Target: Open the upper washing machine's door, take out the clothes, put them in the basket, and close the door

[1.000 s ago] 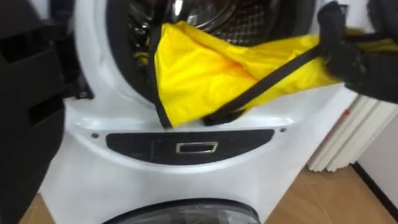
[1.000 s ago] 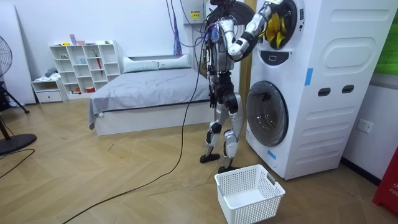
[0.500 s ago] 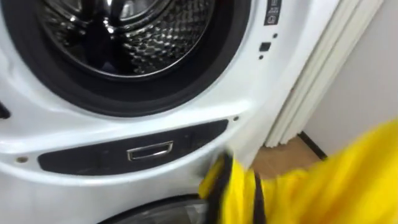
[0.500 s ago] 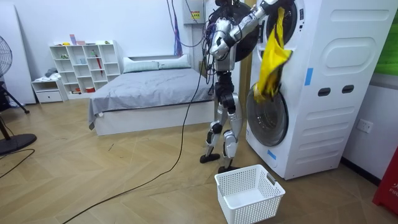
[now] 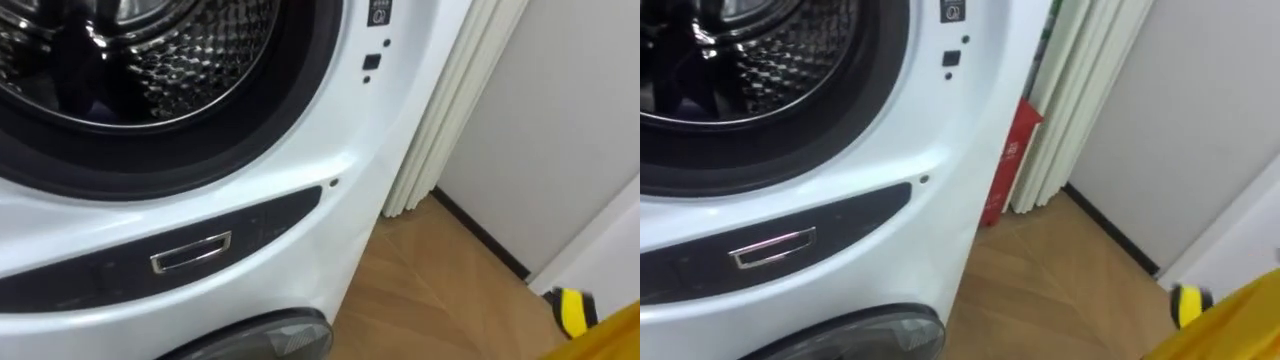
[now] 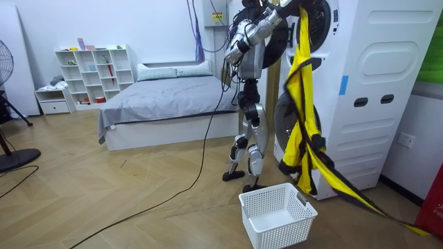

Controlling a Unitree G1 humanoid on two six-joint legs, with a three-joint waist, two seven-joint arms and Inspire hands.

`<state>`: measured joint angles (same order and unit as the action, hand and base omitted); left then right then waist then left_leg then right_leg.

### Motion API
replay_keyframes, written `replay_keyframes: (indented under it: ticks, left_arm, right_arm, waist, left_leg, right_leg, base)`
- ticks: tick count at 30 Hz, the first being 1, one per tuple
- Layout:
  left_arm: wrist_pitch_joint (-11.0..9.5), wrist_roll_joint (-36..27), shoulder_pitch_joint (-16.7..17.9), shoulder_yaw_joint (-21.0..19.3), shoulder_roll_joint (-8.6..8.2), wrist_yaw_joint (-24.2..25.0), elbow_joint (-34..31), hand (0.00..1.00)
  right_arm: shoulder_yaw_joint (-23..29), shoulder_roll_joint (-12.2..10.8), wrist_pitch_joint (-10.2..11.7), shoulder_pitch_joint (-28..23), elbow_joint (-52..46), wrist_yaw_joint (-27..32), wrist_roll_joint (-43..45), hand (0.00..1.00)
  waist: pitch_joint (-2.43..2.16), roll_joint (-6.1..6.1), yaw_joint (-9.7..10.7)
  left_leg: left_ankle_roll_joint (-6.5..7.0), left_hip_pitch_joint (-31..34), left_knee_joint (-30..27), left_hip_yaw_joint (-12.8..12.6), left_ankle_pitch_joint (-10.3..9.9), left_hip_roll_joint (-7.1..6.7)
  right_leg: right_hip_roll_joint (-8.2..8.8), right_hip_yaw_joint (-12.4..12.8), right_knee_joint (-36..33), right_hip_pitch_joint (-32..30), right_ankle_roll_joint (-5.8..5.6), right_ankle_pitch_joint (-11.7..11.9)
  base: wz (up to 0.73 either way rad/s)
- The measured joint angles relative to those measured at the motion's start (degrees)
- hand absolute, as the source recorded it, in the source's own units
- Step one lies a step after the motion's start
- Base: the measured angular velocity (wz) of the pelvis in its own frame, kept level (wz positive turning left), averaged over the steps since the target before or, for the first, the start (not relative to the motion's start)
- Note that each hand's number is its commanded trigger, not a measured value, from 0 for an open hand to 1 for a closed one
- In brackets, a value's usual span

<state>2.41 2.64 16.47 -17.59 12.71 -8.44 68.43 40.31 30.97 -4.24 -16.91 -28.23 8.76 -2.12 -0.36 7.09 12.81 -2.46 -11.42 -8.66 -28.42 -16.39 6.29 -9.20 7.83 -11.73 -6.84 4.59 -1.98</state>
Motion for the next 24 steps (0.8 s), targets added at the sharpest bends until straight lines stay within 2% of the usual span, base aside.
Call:
replay_keyframes:
  ticks: [4, 7, 10, 12, 14, 18, 19, 22, 24]
  left_arm:
    - [1.62, -0.59, -0.71, 3.06, 0.76, 0.22, -0.20, 0.00]
    - [2.52, -0.62, -1.76, 6.68, 1.23, 0.28, -0.26, 0.00]
    - [2.58, -0.99, -1.94, 10.37, 1.27, 0.24, 0.14, 0.00]
    - [2.76, -1.10, -2.10, 12.85, 1.19, 0.26, 0.25, 0.00]
    - [3.05, -1.83, -2.49, 13.51, 1.20, 0.23, 0.22, 0.00]
    - [2.92, -3.28, -4.17, 15.74, 1.37, 0.14, 0.13, 0.00]
    - [2.89, -3.43, -4.58, 15.91, 1.36, 0.14, 0.19, 0.00]
    - [2.59, -5.26, -5.86, 16.92, 1.36, 0.13, 0.23, 0.00]
    - [2.44, -6.92, -7.08, 19.17, 1.24, 0.18, 0.09, 0.00]
  right_arm:
    - [-4.07, -0.10, -2.32, 0.20, 0.11, -1.10, 0.25, 1.00]
    - [-8.50, -0.43, -3.62, 0.55, 0.14, -3.25, 0.16, 1.00]
    - [-12.89, -0.84, -3.99, 2.87, 3.26, -5.25, -0.19, 1.00]
    - [-15.55, -2.05, -4.65, 3.89, 5.40, -6.08, -0.43, 1.00]
    - [-17.42, -3.12, -4.53, 6.09, 7.08, -6.53, -0.93, 1.00]
    - [-21.41, -3.49, -4.50, 10.44, 15.09, -6.53, -1.69, 1.00]
    - [-21.64, -3.65, -4.49, 10.57, 15.77, -6.53, -1.70, 1.00]
    - [-23.39, -3.81, -4.49, 10.74, 17.08, -6.63, -1.75, 1.00]
    - [-23.53, -3.81, -4.07, 11.07, 18.68, -6.95, -1.86, 1.00]
  waist:
    - [0.10, -0.23, -0.80]
    - [0.26, -1.24, -2.13]
    - [0.37, -3.20, -2.31]
    - [0.55, -4.46, -2.50]
    - [1.05, -5.70, -2.78]
    - [0.80, -8.23, -2.72]
    - [0.88, -8.51, -2.77]
    - [0.68, -9.53, -2.75]
    - [0.68, -10.50, -2.17]
  left_leg:
    - [-0.10, 0.05, 0.08, -0.62, -0.08, -0.04]
    - [0.02, 1.23, 0.04, -1.14, -0.40, 0.06]
    - [0.30, 2.93, -0.72, -1.34, -0.73, -0.07]
    - [0.33, 4.09, -1.04, -1.43, -0.80, -0.17]
    - [0.34, 5.39, -1.25, -1.98, -0.79, -0.57]
    - [0.39, 8.01, -1.60, -2.21, -0.74, -0.77]
    - [0.39, 8.31, -1.69, -2.17, -0.73, -0.77]
    - [0.40, 9.87, -1.93, -2.20, -0.72, -0.88]
    - [0.40, 10.74, -2.25, -2.20, -0.72, -0.93]
  right_leg:
    - [0.01, 0.10, -0.10, -0.24, -0.09, 0.37]
    - [0.08, 0.27, -0.62, -1.58, -0.21, 0.77]
    - [0.17, 0.94, -1.04, -3.22, -0.50, 1.10]
    - [0.16, 1.29, -1.51, -4.60, -0.53, 1.15]
    - [0.19, 1.55, -2.04, -6.30, -0.56, 1.13]
    - [0.19, 1.86, -2.26, -9.12, -0.63, 1.23]
    - [0.19, 1.88, -2.29, -9.42, -0.62, 1.22]
    - [0.08, 2.30, -2.97, -11.30, -0.55, 1.16]
    - [0.21, 2.32, -3.09, -12.01, -0.57, 1.14]
  base:
    - [-0.05]
    - [-0.10]
    - [-0.06]
    - [-0.03]
    - [-0.15]
    - [-0.06]
    - [-0.03]
    - [-0.10]
    - [0.00]
